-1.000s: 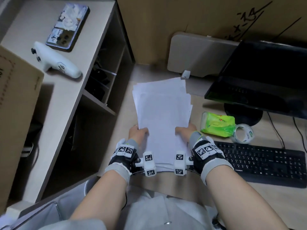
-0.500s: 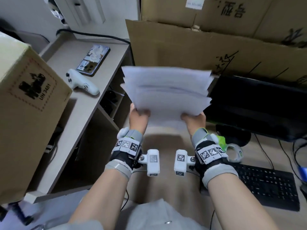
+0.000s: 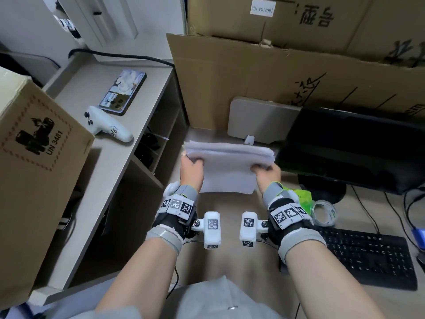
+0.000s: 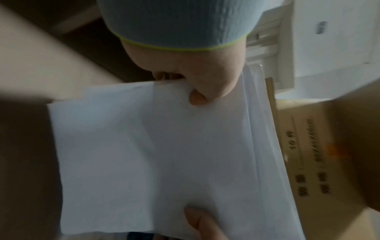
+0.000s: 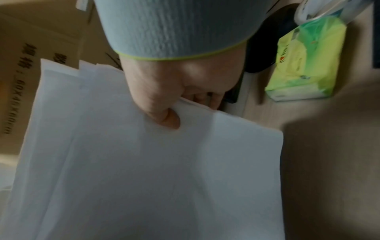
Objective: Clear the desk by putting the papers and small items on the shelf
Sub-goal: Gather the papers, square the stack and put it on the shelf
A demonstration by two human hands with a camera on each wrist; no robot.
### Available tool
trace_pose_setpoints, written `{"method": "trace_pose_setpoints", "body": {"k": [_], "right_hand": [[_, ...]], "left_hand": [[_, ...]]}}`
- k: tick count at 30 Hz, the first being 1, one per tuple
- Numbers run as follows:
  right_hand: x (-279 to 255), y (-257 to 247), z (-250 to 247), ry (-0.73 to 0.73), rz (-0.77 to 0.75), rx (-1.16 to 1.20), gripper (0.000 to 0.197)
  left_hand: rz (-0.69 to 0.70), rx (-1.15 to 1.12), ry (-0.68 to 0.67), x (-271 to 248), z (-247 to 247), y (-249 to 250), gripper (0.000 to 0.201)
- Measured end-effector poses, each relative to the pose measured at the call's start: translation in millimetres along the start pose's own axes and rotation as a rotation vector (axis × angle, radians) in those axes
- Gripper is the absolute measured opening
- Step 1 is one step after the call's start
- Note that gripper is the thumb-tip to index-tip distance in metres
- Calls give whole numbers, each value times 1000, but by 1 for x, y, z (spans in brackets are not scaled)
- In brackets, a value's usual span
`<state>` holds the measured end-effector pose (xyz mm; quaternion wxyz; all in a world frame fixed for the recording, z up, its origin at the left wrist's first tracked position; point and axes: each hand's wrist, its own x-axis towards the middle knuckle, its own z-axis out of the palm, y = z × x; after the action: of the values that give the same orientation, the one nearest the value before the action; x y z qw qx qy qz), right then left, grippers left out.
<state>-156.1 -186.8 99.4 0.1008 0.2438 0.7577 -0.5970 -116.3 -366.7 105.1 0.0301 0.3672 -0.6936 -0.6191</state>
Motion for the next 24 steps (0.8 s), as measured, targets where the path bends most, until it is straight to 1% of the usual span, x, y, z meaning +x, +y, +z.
{"method": "trace_pose_setpoints", "body": {"k": [1,3,4,5,6,7,8,11,13,15,16,18,20,22,24], "right_hand": [[0,-8,0,23,-27,52,14],[-4,-23,0,57,-79,153,13],[-3,-29,-1,65,-104,185,13],[-1,-33,-1,63,-118,205,12],[0,-33,0,52,-122,202,11],[2,-30,1,39,-111,183,11],[4,-25,3,22,-91,156,15],[6,-3,10,-69,-25,61,30],[5,4,12,-109,3,7,37],[6,5,13,-89,33,-19,37],[6,5,13,-83,48,-14,36],[7,4,16,-90,57,-3,34],[6,5,18,-98,57,27,36],[6,6,17,-98,44,56,37],[5,5,15,-96,37,68,38]], "left_hand": [[42,-25,13,1,1,11,53],[144,-76,59,1,1,29,27],[194,-106,81,1,1,38,19],[234,-132,93,0,0,43,16],[254,-140,95,1,-1,44,17],[249,-132,84,2,-1,41,22],[217,-114,58,5,-1,35,32],[63,-95,-62,5,-2,13,74],[29,-132,-141,4,-3,6,86],[18,-184,-176,8,-3,10,88],[3,-201,-167,11,-1,13,89],[-37,-197,-97,17,1,19,90],[-61,-185,-37,21,3,20,82],[-58,-174,-12,23,4,18,72],[-28,-173,-5,24,5,19,67]]}}
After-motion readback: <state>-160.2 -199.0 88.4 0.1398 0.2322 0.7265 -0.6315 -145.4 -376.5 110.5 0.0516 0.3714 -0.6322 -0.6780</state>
